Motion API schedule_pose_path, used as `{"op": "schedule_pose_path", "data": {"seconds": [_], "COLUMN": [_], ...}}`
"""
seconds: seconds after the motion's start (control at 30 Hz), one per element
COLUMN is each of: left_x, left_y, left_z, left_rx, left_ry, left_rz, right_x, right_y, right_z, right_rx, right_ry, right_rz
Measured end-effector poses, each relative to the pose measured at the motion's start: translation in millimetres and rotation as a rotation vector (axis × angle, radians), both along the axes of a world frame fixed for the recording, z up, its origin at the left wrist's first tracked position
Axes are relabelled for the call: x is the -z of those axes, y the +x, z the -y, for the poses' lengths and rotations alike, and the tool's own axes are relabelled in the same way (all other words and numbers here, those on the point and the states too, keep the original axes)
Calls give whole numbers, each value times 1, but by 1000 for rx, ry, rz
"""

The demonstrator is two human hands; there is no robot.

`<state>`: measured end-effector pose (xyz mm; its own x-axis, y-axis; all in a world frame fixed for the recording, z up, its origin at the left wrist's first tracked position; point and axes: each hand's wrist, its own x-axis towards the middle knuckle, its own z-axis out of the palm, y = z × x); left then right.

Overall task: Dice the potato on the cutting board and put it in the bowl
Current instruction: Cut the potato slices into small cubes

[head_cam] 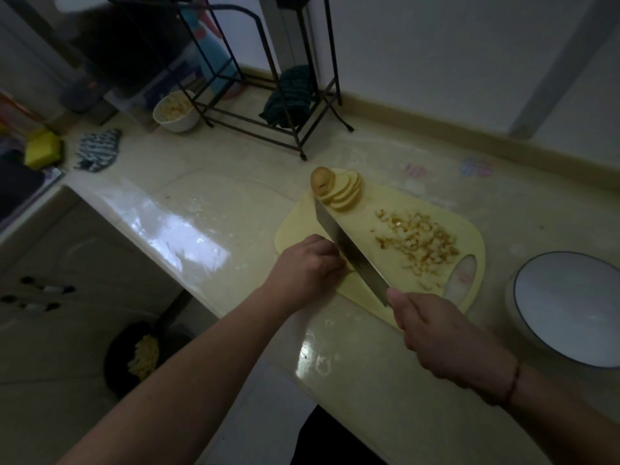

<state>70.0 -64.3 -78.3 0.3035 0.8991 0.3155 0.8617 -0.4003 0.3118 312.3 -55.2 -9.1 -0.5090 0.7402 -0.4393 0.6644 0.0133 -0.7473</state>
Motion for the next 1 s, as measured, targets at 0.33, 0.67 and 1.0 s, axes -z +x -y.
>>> {"op": "schedule_pose_path", "data": {"seconds": [0.33,0.67,1.0], "left_x": [1,0,-3], "left_y": [-1,0,-2], "left_z": [-3,-3,0], "left_rx": [11,12,22], "left_ry": [-24,-1,-40], "left_rz": [-26,30,30], "right_x": [4,12,10], "right_y": [15,-14,-5], "right_z": [16,-1,-6], "right_rx": [-68,-102,8], "right_ry": [115,122,-36], "right_rz": [50,88,-5]}}
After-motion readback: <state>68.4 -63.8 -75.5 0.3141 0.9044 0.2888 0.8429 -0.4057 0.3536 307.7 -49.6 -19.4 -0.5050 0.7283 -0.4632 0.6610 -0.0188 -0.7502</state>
